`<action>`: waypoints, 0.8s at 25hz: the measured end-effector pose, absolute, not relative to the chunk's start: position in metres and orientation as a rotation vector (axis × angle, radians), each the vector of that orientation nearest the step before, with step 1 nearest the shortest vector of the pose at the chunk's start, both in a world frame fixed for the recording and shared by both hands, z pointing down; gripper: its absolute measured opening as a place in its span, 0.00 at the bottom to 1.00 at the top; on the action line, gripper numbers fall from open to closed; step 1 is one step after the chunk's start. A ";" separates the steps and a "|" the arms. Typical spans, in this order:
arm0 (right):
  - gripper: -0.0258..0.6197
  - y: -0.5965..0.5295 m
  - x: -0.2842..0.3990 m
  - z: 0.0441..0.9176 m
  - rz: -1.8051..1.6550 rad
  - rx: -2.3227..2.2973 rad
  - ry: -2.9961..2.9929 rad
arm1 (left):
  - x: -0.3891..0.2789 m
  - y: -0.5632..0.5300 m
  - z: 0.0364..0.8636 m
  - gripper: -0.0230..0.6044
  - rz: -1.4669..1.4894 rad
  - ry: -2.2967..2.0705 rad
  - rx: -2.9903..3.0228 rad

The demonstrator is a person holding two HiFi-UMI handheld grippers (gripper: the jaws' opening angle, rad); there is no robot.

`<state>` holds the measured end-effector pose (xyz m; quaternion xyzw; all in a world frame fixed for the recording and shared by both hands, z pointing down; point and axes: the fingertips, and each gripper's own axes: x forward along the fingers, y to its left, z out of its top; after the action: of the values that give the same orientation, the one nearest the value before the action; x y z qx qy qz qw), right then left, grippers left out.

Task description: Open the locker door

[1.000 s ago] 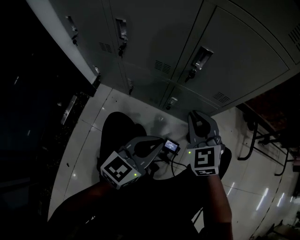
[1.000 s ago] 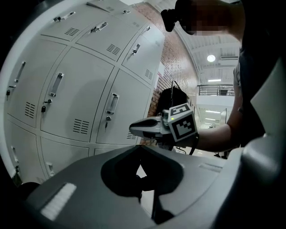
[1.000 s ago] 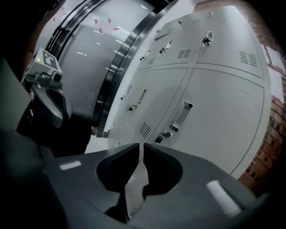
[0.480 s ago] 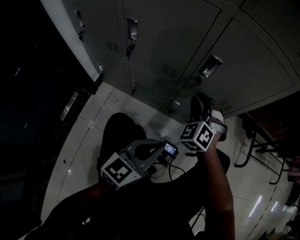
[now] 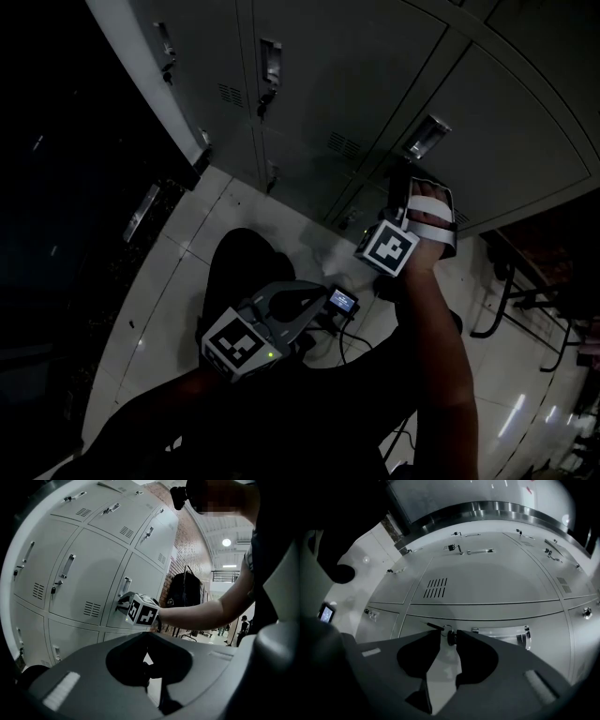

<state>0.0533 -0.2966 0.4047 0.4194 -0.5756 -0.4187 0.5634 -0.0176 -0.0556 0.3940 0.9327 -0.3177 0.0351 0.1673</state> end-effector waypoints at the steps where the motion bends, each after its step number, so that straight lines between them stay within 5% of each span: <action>1: 0.20 -0.297 0.053 0.406 -0.988 0.983 -1.346 | -0.018 -0.056 0.394 0.06 0.100 -0.905 2.654; 5: 0.13 -0.295 0.053 0.405 -0.996 0.995 -1.345 | -0.017 -0.056 0.394 0.06 0.098 -0.901 2.654; 20: 0.13 -0.145 0.077 0.397 -1.032 1.018 -1.480 | 0.001 -0.039 0.395 0.06 0.124 -0.829 2.694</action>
<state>0.0769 -0.1451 0.3967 0.4227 -0.6145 -0.4284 0.5101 0.0007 -0.0394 0.3953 0.9426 -0.2901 0.0433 0.1593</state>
